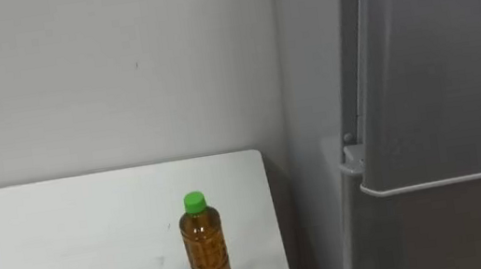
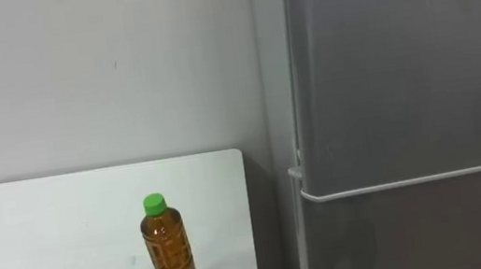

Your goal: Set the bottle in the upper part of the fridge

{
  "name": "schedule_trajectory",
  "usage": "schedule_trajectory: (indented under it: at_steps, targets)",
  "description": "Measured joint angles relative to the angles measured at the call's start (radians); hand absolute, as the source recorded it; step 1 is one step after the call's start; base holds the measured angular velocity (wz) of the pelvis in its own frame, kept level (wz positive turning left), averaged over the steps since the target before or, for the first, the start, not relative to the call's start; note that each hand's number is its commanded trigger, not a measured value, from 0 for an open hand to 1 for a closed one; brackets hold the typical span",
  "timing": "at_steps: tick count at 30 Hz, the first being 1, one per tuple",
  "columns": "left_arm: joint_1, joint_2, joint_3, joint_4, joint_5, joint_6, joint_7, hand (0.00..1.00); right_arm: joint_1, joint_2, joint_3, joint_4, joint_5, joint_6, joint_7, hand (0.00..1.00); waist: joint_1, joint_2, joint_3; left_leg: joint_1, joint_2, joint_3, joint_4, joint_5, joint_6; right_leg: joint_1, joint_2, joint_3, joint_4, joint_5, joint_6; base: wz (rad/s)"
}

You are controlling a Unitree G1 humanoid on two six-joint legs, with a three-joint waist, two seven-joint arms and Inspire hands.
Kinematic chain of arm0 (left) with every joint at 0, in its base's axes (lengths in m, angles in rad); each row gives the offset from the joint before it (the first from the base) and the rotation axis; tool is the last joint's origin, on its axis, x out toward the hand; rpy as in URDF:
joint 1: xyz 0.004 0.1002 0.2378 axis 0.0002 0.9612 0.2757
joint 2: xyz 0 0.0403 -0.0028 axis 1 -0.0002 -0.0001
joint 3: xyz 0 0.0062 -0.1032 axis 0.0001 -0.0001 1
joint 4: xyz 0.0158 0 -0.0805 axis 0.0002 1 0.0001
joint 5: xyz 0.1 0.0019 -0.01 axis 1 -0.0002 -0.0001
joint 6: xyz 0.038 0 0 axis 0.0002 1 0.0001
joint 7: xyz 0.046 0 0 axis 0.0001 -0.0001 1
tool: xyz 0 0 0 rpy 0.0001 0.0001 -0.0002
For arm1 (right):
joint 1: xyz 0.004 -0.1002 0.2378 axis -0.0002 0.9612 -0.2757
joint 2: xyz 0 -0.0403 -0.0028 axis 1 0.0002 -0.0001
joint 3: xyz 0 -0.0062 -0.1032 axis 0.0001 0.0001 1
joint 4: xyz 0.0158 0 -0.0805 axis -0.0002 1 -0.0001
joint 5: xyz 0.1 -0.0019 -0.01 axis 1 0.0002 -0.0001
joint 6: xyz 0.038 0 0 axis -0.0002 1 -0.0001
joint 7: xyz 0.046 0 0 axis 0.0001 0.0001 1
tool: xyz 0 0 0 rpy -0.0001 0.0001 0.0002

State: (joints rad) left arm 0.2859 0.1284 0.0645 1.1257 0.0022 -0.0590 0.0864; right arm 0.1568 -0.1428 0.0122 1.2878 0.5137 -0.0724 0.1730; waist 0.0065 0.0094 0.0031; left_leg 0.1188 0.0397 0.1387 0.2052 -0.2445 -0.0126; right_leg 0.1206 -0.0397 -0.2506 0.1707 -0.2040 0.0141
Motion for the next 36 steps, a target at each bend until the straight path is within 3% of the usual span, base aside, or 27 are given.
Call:
schedule_trajectory:
  at_steps: [8, 12, 21, 27, 31, 36]
  targets:
    - [0.002, -0.003, -0.009, 0.026, 0.143, 0.077, 0.016, 0.00, 0.000, -0.001, 0.007, 0.000, 0.008, 0.010, 0.000, 0.00, 0.001, -0.003, -0.0007, 0.006, 0.000, 0.000, 0.000, 0.000, 0.000, 0.005, -0.001, 0.002, 0.000, 0.000, 0.000, 0.00]
    - [0.000, -0.003, -0.008, 0.036, 0.145, 0.101, 0.016, 0.00, -0.001, -0.002, 0.007, 0.001, 0.007, 0.014, 0.000, 0.00, 0.001, -0.003, -0.0004, 0.012, 0.000, -0.001, 0.000, 0.000, 0.000, 0.007, -0.002, 0.002, -0.002, 0.000, 0.000, 0.00]
    - [-0.003, -0.003, -0.007, 0.037, 0.106, 0.120, 0.017, 0.00, -0.001, -0.003, 0.007, 0.000, 0.016, 0.030, -0.001, 0.00, 0.000, 0.000, -0.0003, 0.012, 0.000, 0.000, 0.000, 0.000, 0.000, 0.013, -0.001, 0.001, -0.002, 0.000, 0.000, 0.00]
    - [-0.030, -0.003, 0.065, -0.011, 0.012, 0.111, 0.071, 0.00, -0.007, -0.005, 0.003, 0.001, 0.025, 0.030, -0.008, 0.00, -0.002, 0.012, 0.0001, 0.012, 0.000, -0.006, -0.002, 0.000, 0.000, 0.016, -0.001, -0.003, -0.002, 0.000, 0.000, 0.02]
    - [-0.046, 0.003, 0.111, -0.103, -0.093, 0.063, 0.129, 0.00, -0.018, -0.011, -0.007, 0.000, -0.011, 0.028, -0.005, 0.00, -0.004, 0.023, -0.0009, 0.012, -0.001, -0.004, -0.002, 0.000, 0.000, 0.017, -0.001, -0.002, 0.000, 0.000, 0.000, 0.00]
    - [-0.088, 0.007, 0.149, -0.209, -0.159, 0.029, 0.159, 0.00, -0.020, -0.012, -0.037, -0.002, -0.038, 0.028, -0.008, 0.00, 0.001, 0.036, -0.0006, 0.015, -0.002, -0.005, -0.002, 0.000, 0.000, 0.020, -0.002, -0.001, 0.005, 0.000, 0.000, 0.00]
